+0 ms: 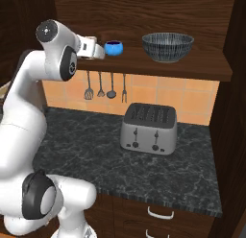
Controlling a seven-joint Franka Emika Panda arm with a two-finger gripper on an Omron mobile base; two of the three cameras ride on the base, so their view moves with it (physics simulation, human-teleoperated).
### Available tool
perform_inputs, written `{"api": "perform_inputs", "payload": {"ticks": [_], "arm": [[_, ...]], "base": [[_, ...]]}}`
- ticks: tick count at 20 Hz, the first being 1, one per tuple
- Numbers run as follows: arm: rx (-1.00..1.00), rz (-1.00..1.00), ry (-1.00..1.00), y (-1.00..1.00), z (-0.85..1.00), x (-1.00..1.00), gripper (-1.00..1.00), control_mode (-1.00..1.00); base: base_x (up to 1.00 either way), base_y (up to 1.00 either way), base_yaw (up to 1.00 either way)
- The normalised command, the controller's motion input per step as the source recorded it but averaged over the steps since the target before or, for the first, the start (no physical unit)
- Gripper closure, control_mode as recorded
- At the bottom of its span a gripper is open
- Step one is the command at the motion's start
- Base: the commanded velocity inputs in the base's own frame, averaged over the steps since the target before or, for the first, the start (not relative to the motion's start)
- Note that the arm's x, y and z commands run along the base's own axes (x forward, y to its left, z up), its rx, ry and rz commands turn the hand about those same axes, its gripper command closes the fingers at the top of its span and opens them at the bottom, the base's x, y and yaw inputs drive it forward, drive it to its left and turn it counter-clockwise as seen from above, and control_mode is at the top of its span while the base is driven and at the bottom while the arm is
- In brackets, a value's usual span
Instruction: Gather all objects into one cabinet and sort the glasses and bowls to opposite sides.
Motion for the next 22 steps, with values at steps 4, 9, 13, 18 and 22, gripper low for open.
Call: {"api": "perform_inputs", "payload": {"ticks": [4,9,13,18,22], "arm": [[0.00,-0.10,0.00,-0.44,0.00,-1.00,-1.00,-1.00],[0.00,-0.09,0.05,-0.26,0.01,-1.00,-1.00,-1.00],[0.00,-0.07,0.14,-0.33,0.07,-1.00,-1.00,-1.00],[0.01,-0.06,0.15,-0.26,0.07,-1.00,-1.00,-1.00],[0.08,-0.03,0.10,-0.49,0.06,-1.00,-1.00,-1.00]], "base": [[0.00,0.00,0.00],[0.00,0.00,0.00],[0.00,0.00,0.00],[0.00,0.00,0.00],[0.00,0.00,0.00]]}}
